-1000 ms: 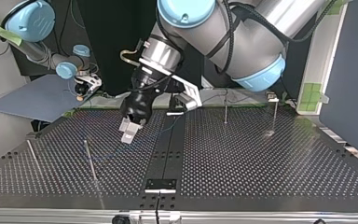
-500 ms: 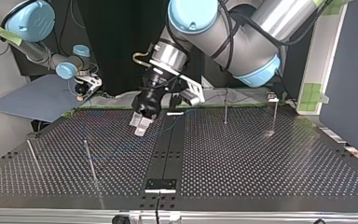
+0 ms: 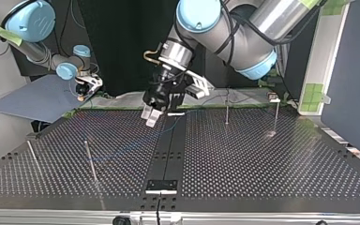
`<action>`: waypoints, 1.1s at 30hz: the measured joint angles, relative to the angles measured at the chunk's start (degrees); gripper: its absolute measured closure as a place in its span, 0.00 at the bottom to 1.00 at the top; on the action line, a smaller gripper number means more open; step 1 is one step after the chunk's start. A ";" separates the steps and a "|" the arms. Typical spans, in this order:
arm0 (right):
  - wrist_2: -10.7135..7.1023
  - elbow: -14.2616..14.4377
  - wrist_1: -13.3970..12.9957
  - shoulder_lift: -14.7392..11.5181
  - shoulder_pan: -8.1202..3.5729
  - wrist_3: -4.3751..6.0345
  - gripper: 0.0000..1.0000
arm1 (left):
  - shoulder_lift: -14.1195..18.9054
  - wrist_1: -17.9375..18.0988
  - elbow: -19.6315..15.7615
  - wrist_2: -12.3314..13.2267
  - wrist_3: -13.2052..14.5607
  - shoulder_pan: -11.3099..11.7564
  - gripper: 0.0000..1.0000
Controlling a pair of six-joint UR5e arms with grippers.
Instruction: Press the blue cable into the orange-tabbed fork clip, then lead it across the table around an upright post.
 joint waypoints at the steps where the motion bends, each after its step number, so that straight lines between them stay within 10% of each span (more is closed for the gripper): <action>1: 0.00 0.00 0.00 0.00 0.00 0.00 1.00 | 0.00 0.54 -0.52 0.00 0.01 0.00 0.01; 33: 0.00 -0.28 0.70 0.00 0.12 -0.35 1.00 | 0.01 13.35 -16.00 -0.89 0.97 0.28 0.01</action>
